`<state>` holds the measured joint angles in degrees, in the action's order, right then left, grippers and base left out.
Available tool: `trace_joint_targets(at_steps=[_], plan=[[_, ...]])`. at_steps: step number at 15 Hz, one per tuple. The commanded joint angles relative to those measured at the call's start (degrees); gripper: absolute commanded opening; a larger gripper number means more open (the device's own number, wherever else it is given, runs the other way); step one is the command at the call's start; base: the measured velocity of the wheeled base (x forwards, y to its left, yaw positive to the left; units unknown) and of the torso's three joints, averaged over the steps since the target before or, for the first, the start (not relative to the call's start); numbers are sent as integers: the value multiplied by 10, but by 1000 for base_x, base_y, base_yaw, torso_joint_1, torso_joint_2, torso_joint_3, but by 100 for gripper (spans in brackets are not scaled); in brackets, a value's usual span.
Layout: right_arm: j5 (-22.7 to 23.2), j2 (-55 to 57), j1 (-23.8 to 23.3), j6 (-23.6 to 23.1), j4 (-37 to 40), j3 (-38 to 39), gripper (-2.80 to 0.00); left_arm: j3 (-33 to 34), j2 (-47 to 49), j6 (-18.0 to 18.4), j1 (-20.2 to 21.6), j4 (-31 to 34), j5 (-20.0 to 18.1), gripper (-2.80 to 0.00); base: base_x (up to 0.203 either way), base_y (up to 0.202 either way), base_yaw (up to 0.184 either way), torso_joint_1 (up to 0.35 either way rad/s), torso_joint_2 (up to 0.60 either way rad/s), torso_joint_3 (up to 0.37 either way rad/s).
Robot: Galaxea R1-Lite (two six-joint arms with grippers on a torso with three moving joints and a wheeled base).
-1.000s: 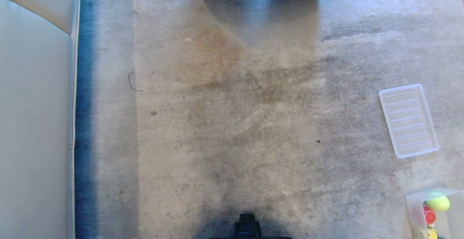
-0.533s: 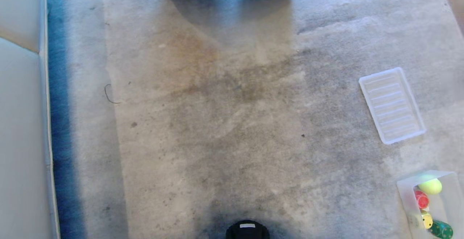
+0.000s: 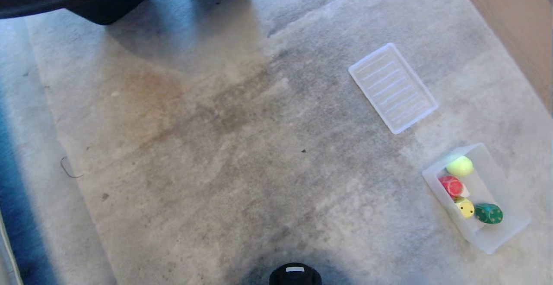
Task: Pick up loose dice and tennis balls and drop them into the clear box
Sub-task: Put the ball in the box
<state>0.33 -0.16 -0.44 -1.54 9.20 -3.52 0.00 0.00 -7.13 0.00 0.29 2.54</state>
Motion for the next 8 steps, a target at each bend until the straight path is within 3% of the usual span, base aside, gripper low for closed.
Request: trace_joint_targets(at_steps=[1,8], plan=[[0,2,0,0,0,0,-280,0,0,-1,0,0,0,-280,-3,16,-170,-2,-2,-2],[0,2,0,0,0,0,-280,0,0,-1,0,0,0,-280,0,12,-166,1,3,3]])
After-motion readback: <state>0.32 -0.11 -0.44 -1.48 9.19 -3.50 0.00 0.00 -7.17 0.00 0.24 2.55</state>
